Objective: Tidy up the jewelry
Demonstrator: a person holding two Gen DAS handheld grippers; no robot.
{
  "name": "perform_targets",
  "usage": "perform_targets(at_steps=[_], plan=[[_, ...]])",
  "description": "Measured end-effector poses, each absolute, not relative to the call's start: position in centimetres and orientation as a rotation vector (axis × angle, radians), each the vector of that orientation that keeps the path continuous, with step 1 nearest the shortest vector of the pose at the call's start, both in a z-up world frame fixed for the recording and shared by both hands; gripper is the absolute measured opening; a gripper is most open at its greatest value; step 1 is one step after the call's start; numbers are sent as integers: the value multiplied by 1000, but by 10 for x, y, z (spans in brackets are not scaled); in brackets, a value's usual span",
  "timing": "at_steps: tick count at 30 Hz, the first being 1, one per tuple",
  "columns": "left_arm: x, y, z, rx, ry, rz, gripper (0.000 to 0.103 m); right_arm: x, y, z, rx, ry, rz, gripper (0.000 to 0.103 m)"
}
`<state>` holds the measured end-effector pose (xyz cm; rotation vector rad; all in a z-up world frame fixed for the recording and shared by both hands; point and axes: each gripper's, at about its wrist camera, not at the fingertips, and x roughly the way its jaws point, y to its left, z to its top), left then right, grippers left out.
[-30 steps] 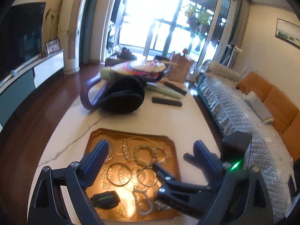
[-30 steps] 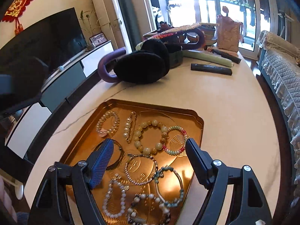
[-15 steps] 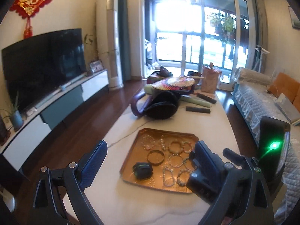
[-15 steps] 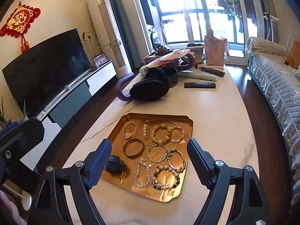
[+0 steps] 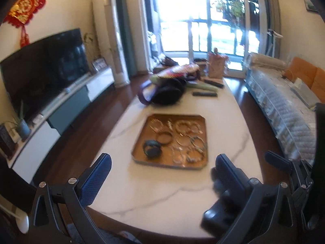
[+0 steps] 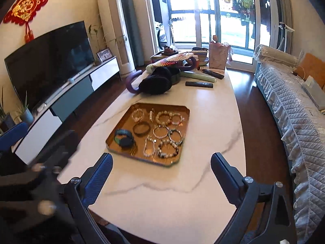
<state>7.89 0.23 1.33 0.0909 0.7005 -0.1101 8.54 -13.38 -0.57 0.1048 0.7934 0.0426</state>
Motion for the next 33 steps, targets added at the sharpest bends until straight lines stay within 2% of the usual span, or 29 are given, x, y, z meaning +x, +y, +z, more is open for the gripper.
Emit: perform_targets(at_steps=[6,17,33], plan=[[73,8,-5,9,739,-64,102,72,-129,-15,68,799,-11,98],[86,4,-25,39,785,-81,102,77,-133,-37,79,834,-44,98],[93,0,-32,66,798,-84,103,80,-134,-44,88,851,-46,98]])
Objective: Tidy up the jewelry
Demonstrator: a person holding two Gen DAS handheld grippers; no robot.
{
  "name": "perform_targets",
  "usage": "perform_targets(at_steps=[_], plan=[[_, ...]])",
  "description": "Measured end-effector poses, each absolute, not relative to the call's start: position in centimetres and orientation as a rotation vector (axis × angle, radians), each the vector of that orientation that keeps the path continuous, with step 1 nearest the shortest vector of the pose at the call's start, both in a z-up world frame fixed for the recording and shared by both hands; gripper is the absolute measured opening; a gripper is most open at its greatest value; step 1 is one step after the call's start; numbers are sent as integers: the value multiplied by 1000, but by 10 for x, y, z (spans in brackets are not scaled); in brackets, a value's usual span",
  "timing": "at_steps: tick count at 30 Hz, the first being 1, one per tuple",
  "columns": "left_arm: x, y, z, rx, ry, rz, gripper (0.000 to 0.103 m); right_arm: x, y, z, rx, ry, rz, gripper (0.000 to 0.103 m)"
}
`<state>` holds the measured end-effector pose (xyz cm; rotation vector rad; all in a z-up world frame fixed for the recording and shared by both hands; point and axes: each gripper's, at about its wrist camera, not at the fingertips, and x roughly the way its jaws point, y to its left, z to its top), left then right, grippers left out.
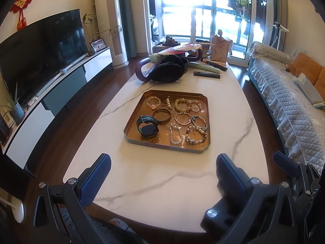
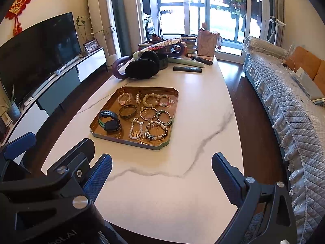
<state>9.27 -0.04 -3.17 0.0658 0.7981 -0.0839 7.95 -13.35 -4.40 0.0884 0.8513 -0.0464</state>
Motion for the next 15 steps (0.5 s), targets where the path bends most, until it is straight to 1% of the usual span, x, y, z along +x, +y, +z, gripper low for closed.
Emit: perform_targets(at_steps=[15], plan=[[93,1,-32,65,788,-83,103,79,-133,-45,89,841,-47,98]])
